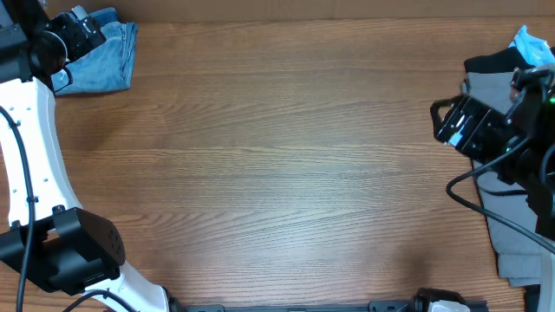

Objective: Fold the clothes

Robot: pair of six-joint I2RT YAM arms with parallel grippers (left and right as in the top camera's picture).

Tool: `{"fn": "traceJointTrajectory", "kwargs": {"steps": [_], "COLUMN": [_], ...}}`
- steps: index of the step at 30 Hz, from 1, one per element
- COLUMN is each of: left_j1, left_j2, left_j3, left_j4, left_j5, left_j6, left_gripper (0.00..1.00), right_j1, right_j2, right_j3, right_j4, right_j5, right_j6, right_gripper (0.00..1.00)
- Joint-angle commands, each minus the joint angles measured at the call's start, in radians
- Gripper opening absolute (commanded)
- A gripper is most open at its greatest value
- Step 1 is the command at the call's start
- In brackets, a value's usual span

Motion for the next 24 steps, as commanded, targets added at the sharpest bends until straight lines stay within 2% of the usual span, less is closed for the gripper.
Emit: {"fn": "traceJointTrajectory", "kwargs": {"steps": [1,12,15,18,24], "left_j1": [-0.008,-0.008,-0.008,-0.008,-0.008], "left_j2": [0.010,0.010,0.010,0.010,0.010], "left_j3": [0.002,0.002,0.002,0.002,0.002], "left_j4": [0.001,0.001,0.001,0.001,0.001], "left_j5": [0.011,0.011,0.011,0.011,0.011], "left_j6": [0.012,0.012,0.012,0.012,0.012], "left_gripper": [1.00,1.00,1.00,1.00,1.00], "right_j1": [0.005,0.006,0.006,0.006,0.008], "right_j2": [0.002,-0.001,-0.041,-0.111,-0.337], "right_j3": [0.001,-0.008,-0.060,-0.170,-0.533], "right_j4": [-0.029,-0.037,0.013,0.095,0.388], "right_j5": [0.011,0.011,0.011,0.010,0.010], "right_j6": [-0.002,-0.010,-0.063,-0.105,-0.107], "right_gripper": [1.00,1.00,1.00,1.00,1.00]}}
